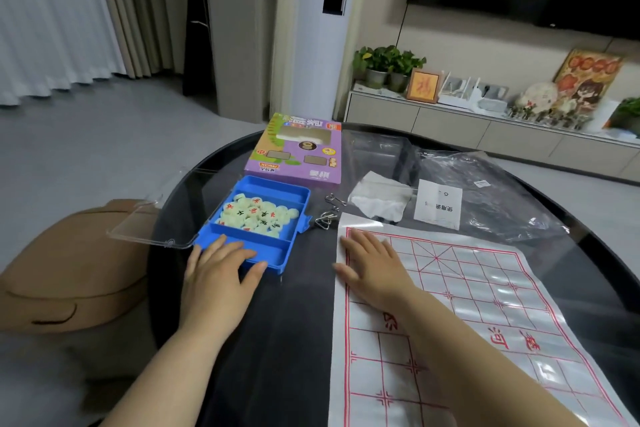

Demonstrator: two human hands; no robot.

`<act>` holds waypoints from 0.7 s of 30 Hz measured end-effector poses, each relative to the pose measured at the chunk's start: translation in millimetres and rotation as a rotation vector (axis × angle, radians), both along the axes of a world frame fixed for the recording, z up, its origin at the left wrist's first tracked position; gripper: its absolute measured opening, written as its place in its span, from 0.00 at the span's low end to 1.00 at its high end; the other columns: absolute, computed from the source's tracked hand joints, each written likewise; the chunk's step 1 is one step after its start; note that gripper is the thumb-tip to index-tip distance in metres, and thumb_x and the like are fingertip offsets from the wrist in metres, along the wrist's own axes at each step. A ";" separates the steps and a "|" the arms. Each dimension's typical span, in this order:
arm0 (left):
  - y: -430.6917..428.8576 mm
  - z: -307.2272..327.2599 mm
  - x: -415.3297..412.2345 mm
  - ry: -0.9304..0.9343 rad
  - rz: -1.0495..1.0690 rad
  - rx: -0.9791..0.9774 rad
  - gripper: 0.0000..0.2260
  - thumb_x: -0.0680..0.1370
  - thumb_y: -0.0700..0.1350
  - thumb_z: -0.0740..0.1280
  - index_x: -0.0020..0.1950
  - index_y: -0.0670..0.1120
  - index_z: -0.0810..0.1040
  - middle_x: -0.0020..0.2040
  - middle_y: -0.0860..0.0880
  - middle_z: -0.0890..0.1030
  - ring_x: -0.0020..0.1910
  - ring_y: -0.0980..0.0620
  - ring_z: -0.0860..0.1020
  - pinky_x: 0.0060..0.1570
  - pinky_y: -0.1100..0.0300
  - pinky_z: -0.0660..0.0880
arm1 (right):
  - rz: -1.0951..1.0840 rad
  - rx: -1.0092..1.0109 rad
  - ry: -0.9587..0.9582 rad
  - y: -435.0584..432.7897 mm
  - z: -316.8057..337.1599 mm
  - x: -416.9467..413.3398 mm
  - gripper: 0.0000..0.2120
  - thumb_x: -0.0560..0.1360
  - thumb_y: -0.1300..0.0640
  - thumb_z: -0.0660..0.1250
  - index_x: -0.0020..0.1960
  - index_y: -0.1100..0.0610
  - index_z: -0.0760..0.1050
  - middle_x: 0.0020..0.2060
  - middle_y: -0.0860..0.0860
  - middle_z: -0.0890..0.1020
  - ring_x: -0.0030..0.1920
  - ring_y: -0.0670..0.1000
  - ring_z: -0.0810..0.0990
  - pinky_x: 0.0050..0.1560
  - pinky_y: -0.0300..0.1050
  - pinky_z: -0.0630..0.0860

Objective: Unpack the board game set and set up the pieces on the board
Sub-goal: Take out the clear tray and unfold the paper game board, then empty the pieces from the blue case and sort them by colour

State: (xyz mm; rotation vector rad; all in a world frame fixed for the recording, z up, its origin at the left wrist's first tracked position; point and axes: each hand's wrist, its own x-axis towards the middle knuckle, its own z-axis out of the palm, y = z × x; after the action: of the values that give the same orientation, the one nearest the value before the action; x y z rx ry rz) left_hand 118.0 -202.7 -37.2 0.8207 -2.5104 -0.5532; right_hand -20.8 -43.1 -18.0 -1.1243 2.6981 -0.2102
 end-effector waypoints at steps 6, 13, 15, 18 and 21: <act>-10.3 4.4 13.2 0.269 0.120 0.058 0.09 0.75 0.44 0.67 0.48 0.39 0.82 0.55 0.42 0.80 0.58 0.41 0.74 0.61 0.50 0.65 | -0.046 -0.284 -0.044 -12.9 26.6 3.5 0.22 0.77 0.55 0.62 0.70 0.53 0.63 0.69 0.50 0.67 0.69 0.49 0.65 0.66 0.39 0.61; -53.4 15.6 30.0 0.445 0.544 0.520 0.26 0.75 0.47 0.65 0.70 0.42 0.61 0.71 0.41 0.62 0.69 0.42 0.61 0.65 0.51 0.60 | 0.155 -0.153 -0.071 -96.5 52.2 15.6 0.24 0.75 0.62 0.61 0.70 0.51 0.63 0.70 0.50 0.66 0.67 0.52 0.68 0.63 0.45 0.67; -68.4 9.4 27.1 0.470 0.553 0.689 0.32 0.76 0.48 0.65 0.74 0.45 0.52 0.73 0.42 0.60 0.70 0.42 0.62 0.66 0.51 0.60 | 0.197 -0.092 -0.068 -116.7 51.6 14.4 0.25 0.76 0.63 0.60 0.71 0.51 0.61 0.71 0.50 0.64 0.68 0.53 0.67 0.64 0.45 0.66; -80.1 -0.9 21.9 0.573 0.465 0.902 0.34 0.76 0.45 0.65 0.75 0.47 0.47 0.69 0.45 0.69 0.66 0.47 0.68 0.64 0.53 0.63 | 0.190 -0.051 -0.091 -136.7 45.8 8.7 0.26 0.76 0.62 0.60 0.72 0.51 0.60 0.71 0.51 0.63 0.68 0.54 0.66 0.64 0.48 0.66; -83.8 -2.6 19.6 0.667 0.427 0.953 0.35 0.76 0.40 0.65 0.75 0.49 0.47 0.60 0.49 0.76 0.58 0.52 0.72 0.65 0.53 0.65 | 0.198 -0.003 -0.071 -149.1 37.9 3.6 0.27 0.76 0.59 0.61 0.72 0.51 0.58 0.71 0.51 0.62 0.69 0.55 0.63 0.67 0.50 0.64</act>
State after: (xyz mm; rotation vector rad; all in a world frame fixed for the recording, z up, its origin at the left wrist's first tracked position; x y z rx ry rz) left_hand 137.5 -286.5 -39.8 1.1778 -1.3381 -1.5824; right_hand -17.1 -192.2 19.8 -1.3485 2.5052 -0.2169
